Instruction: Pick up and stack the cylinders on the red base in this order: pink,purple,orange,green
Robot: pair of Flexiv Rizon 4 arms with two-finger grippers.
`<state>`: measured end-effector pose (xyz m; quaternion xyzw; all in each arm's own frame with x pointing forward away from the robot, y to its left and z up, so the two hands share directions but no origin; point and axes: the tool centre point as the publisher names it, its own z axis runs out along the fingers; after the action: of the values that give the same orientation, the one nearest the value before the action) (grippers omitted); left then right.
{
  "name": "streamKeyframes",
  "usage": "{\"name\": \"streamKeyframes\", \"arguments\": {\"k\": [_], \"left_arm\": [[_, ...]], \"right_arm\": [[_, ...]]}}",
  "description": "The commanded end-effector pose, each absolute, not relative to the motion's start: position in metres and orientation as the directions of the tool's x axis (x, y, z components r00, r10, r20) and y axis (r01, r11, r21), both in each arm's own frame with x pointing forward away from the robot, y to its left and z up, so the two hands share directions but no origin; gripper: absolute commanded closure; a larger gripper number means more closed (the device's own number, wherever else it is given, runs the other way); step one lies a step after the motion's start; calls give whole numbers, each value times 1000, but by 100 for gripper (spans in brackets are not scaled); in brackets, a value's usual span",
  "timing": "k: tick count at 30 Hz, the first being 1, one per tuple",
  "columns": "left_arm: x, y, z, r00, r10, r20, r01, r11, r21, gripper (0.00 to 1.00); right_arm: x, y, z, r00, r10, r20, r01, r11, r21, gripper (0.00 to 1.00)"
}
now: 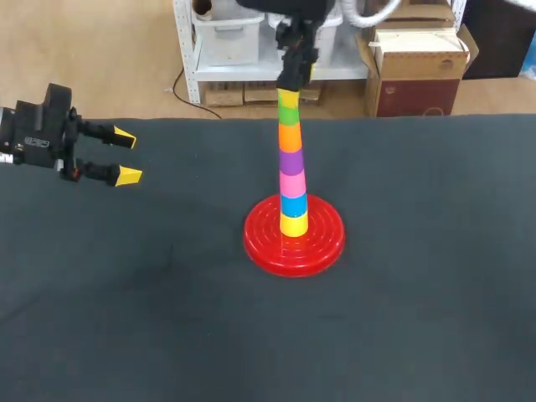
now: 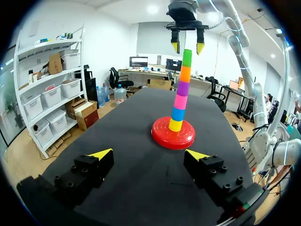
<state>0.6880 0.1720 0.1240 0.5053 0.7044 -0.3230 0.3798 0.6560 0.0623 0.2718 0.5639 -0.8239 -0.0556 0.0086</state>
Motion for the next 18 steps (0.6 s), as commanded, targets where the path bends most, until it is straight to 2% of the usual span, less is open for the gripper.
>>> {"name": "streamKeyframes", "arguments": {"k": [1, 13, 18], "left_arm": [[686, 173, 123, -197, 463, -864, 957, 282, -66, 0], [686, 173, 123, -197, 463, -864, 957, 282, -66, 0], [686, 173, 123, -197, 463, -864, 957, 282, -66, 0]], "right_arm": [[640, 19, 264, -410, -839, -358, -904, 426, 36, 0], [696, -21, 215, -606, -667, -434, -764, 640, 84, 0], [720, -33, 191, -646, -610, -460, -705, 708, 50, 0]]}}
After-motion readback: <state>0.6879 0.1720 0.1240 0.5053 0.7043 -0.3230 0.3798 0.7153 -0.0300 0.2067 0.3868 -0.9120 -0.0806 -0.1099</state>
